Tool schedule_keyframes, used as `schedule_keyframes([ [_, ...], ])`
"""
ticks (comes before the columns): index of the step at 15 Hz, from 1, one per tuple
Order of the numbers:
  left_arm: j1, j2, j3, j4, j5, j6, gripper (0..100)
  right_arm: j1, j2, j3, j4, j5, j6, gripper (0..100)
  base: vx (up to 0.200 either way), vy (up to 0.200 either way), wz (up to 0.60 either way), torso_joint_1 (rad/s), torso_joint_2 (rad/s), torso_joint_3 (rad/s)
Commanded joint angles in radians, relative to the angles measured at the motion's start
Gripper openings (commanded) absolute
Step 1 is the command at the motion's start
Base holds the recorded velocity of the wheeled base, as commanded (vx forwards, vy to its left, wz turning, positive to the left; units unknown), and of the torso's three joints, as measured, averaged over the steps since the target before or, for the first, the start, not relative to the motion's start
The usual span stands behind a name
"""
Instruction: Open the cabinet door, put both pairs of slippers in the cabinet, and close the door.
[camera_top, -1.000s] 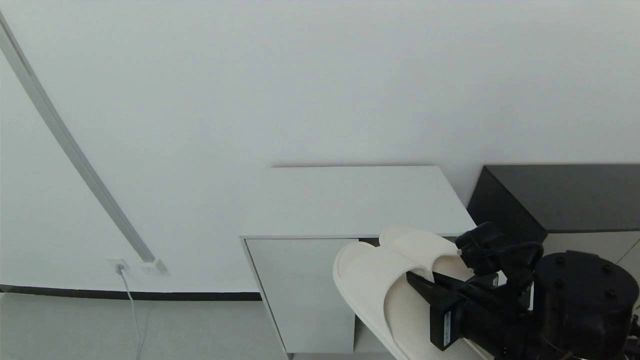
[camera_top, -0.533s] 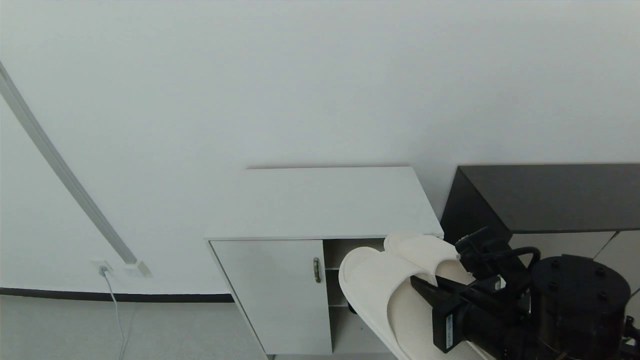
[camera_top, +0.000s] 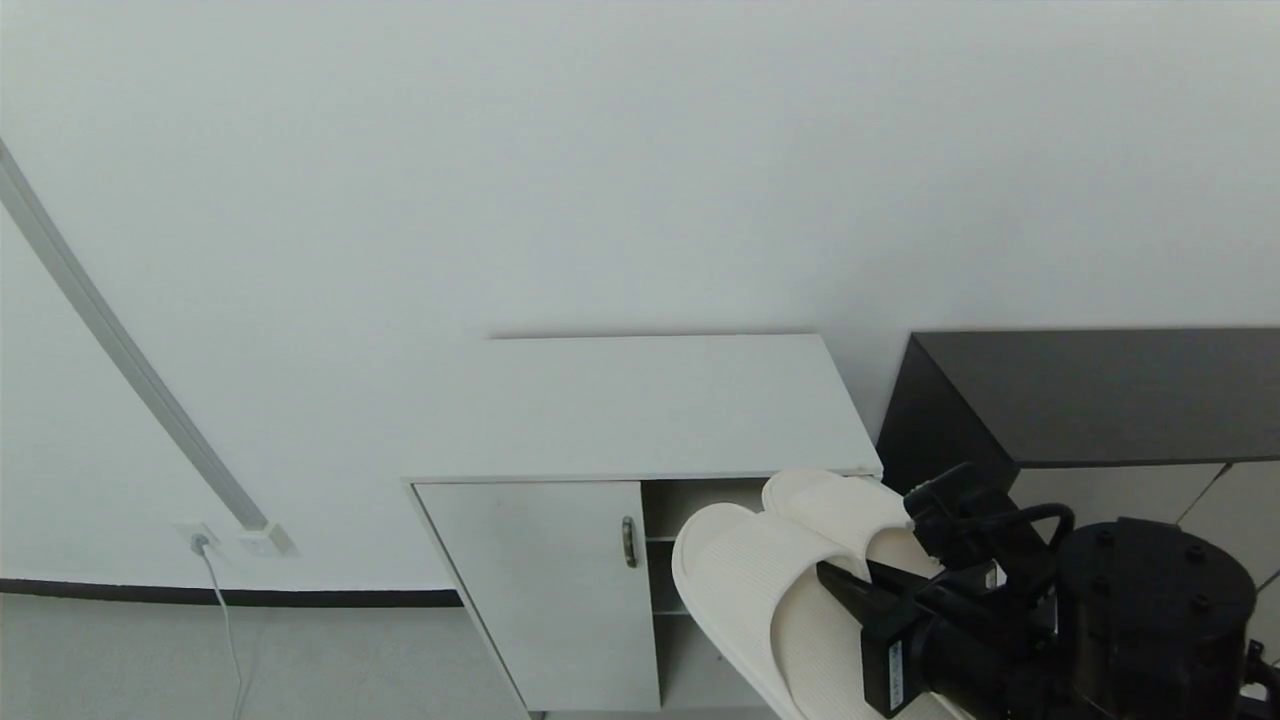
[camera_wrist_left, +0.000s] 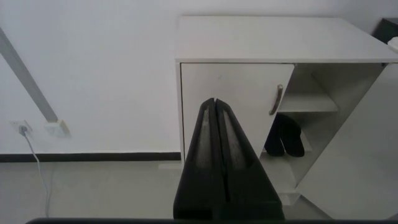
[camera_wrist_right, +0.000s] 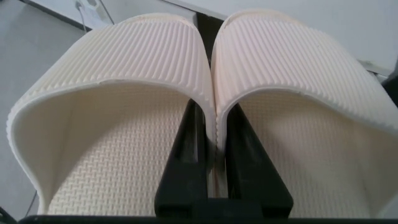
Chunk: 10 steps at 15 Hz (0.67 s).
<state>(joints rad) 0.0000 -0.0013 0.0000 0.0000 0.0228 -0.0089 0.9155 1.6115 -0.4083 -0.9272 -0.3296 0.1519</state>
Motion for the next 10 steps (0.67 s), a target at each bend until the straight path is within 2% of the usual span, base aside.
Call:
schedule_keyframes([
  [1, 0.0, 0.001, 0.0, 0.0, 0.0, 0.0, 0, 0.002, 0.002, 0.0, -0.001, 0.0, 0.0, 0, 0.0, 0.0, 0.0, 0.0, 0.0, 0.0],
  [6, 0.0, 0.001, 0.0, 0.0, 0.0, -0.002, 0, 0.003, 0.018, 0.006, -0.002, 0.001, 0.0, 0, 0.0, 0.0, 0.0, 0.0, 0.0, 0.0],
  [10, 0.0, 0.001, 0.0, 0.0, 0.0, -0.003, 0, 0.003, 0.019, 0.008, -0.002, 0.004, 0.001, 0, 0.0, 0.0, 0.0, -0.146, 0.32, 0.173],
])
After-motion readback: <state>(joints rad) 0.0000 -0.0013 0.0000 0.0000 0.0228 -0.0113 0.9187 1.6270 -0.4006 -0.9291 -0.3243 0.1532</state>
